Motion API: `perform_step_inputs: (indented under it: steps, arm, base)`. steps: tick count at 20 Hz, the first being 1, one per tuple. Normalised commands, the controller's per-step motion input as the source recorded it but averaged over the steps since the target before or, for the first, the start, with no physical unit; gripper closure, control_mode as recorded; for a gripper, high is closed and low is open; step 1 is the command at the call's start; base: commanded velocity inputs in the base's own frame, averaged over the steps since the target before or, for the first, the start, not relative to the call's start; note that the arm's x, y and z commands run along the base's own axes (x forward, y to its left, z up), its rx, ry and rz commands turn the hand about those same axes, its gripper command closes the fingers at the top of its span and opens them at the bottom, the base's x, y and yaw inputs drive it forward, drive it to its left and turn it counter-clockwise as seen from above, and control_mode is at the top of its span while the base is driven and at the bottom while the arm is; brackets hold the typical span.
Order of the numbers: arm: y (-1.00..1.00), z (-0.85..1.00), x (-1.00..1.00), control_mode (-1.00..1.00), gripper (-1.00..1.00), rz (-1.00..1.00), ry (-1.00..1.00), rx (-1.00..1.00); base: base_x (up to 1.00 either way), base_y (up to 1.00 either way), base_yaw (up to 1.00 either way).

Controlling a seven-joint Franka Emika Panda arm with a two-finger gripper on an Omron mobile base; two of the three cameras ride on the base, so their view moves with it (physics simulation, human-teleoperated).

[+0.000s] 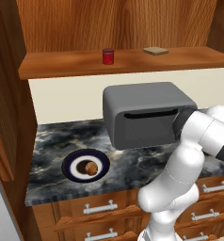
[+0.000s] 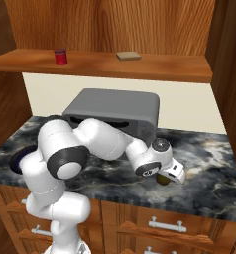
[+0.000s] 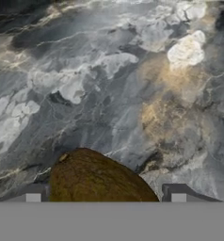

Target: Pick the avocado and bread from the counter and place them on the plate. Then pick the jam from the cabinet and place it next to the plate. Lastly close the cabinet door.

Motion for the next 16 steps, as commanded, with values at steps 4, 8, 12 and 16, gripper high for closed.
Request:
perform_step_inputs:
  steps: [4, 8, 12, 16]
  arm:
    - [0.0, 1.0, -0.01, -1.0, 1.0, -0.1, -0.09, 0.08]
    - [0.34, 1.0, -0.06, -1.0, 1.0, -0.01, -0.05, 0.02]
    - [0.96, 0.81, -0.39, -1.0, 1.0, 0.0, -0.06, 0.0]
    - [1.0, 0.45, -0.46, -1.0, 1.0, 0.0, -0.06, 0.0]
  base:
    - [0.0, 0.0, 0.0]
    - [0.0, 0.0, 0.0]
    - [0.0, 0.0, 0.0]
    - [0.0, 0.0, 0.0]
